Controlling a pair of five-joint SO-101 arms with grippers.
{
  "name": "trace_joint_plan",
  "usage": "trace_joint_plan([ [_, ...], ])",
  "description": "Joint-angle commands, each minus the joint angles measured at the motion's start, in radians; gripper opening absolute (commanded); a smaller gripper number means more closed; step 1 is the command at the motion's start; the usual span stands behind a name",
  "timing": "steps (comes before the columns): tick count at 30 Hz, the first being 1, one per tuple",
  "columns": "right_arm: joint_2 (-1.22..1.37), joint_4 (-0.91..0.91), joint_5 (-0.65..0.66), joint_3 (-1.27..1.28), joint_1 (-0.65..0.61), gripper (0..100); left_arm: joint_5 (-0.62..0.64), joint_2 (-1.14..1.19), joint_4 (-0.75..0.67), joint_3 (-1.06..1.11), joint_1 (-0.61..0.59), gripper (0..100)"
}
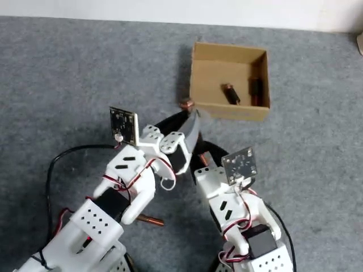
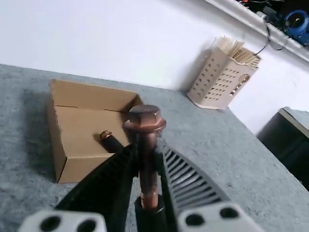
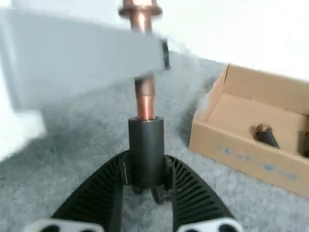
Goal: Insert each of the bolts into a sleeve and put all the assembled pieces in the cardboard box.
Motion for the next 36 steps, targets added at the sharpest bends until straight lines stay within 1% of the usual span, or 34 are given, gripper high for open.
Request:
trace_joint_plan([
  [1,-0.015,-0.001,-0.012,-0.064,-0.016,0.5,-0.003,-0.019,-0.028,-0.01,-0.012,0],
  [12,-0.015,-0.001,-0.011,-0.064,-0.028,0.5,-0.002,-0.024,-0.026,0.048,0.002,0],
  [15,-0.015,-0.001,-0.011,-0.068,-0.002,0.5,-0.002,-0.016,-0.026,0.051,0.012,0],
  [19,-0.015,-0.001,-0.011,-0.068,0.038,0.5,-0.003,-0.024,-0.008,0.076,0.07,0],
  [25,-0.015,-0.001,-0.011,-0.064,0.042,0.5,-0.005,-0.024,-0.006,0.079,0.074,1],
  [27,-0.015,-0.001,-0.011,-0.062,0.042,0.5,-0.005,-0.024,-0.006,0.079,0.074,6],
  [31,-0.015,-0.001,-0.011,-0.061,0.044,0.5,-0.005,-0.019,-0.003,0.079,0.081,25],
  [32,-0.015,-0.001,-0.011,-0.061,0.047,0.5,-0.005,-0.018,0.017,0.076,0.084,29],
  [34,-0.015,-0.001,-0.011,-0.061,0.067,0.5,-0.003,-0.024,0.069,0.059,0.091,32],
  [36,-0.015,-0.001,-0.011,-0.059,0.073,0.5,-0.003,-0.024,0.117,0.035,0.105,31],
])
